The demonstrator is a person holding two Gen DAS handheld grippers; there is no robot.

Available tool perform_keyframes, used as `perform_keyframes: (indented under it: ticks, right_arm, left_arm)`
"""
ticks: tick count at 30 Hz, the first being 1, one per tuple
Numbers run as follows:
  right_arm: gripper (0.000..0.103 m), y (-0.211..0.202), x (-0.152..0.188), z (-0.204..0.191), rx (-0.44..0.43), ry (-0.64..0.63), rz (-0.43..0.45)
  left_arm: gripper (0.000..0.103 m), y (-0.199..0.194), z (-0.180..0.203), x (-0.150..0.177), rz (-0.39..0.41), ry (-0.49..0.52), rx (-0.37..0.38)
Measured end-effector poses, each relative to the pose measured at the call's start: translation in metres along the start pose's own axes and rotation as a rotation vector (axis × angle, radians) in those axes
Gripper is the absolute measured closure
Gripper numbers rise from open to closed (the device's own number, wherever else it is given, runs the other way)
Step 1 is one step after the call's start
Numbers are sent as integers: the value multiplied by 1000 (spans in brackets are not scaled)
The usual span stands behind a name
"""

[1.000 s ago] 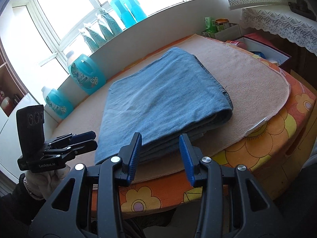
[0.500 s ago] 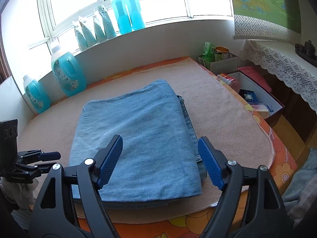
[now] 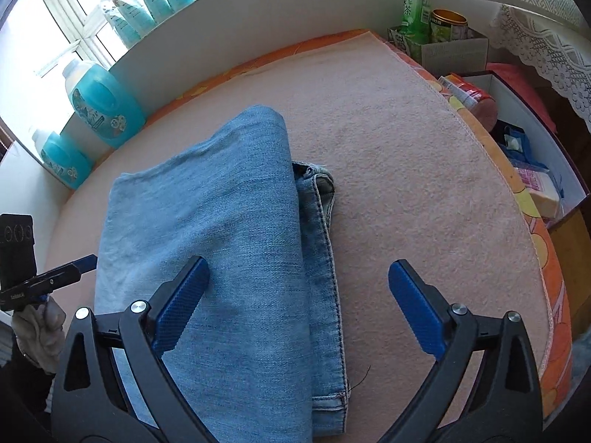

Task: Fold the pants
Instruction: 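Move both open grippers to the side of the folded jeans bundle, then pinch the jeans bundle edge with both grippers and lift it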

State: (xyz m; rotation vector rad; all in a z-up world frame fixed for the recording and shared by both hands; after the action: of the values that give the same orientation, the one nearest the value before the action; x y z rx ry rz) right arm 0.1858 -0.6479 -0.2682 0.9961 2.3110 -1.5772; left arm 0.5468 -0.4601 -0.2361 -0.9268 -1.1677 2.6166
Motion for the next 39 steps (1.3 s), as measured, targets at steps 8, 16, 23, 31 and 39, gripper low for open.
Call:
perform_keyframes:
  ticks: [8,16,23,31,39]
  right_arm:
    - [1,17,3,2,-76,-10,-31]
    - [47,24,6,-18,-220,-3,-52]
    - [77,20,10,-27,-227,24,-8]
    - [82,6,6,-38,-112,1,32]
    - [83,-31,-2,-72,-79,-70,106]
  left_arm:
    - [45,21,-7,5,-45,-8,-3]
    - [46,26,-3,-1,-24,29,22]
    - [64,36,7,-7,-42,26,67]
    - [79,28,20,-14,6,76,44]
    - [87,11,37,-18,62,133,48]
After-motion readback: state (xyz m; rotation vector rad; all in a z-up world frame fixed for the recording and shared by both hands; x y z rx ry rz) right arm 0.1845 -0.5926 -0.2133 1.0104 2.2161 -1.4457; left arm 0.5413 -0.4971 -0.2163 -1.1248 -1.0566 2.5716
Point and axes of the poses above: each gripper's, at about its wrist camera, not at the fingertips, and y roughly the way its jaws point, z to its right, x to its underside, the point moved 10 cm from there along y, roughly the way its jaws point, and after that the axes turned 5 degrees about -x, right-handed, at the moved point
